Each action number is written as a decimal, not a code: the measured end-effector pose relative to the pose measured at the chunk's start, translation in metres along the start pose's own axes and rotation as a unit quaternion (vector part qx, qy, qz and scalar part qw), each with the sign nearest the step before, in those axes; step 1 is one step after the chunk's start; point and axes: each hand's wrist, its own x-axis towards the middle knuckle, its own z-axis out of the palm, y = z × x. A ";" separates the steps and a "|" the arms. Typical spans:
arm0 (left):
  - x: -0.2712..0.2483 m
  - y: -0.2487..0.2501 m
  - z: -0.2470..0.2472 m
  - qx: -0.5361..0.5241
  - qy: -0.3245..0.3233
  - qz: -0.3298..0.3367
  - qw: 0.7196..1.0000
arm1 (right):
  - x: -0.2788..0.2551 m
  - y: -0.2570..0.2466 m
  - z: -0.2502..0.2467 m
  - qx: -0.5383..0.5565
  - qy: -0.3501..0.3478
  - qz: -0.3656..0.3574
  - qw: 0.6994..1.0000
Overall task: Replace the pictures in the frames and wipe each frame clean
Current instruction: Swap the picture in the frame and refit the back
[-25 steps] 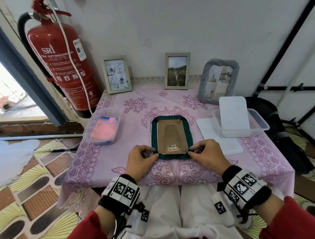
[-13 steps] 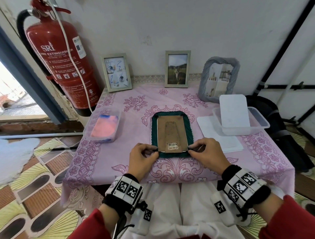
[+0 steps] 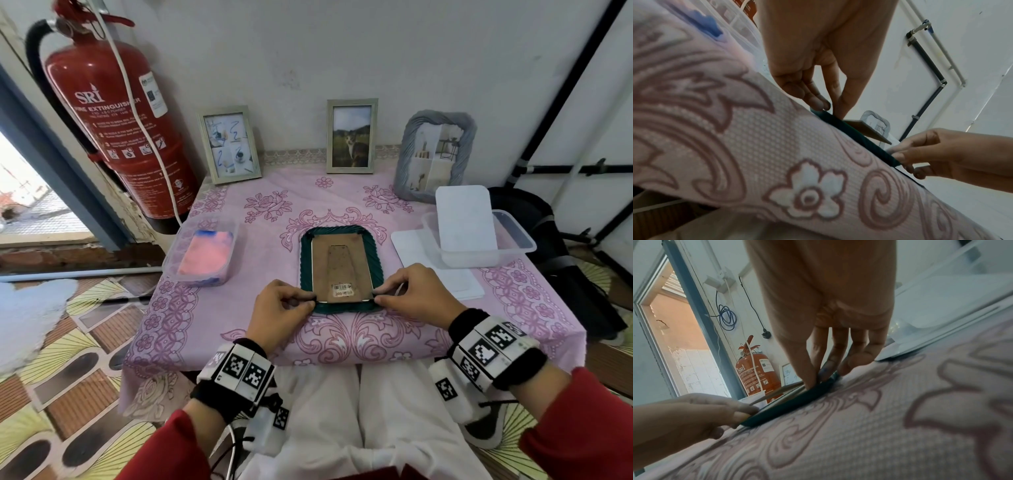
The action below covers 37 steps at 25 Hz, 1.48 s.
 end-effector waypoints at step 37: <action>0.015 0.021 0.003 -0.296 -0.053 -0.079 0.950 | 0.022 -0.032 0.004 0.025 -0.008 -0.056 0.998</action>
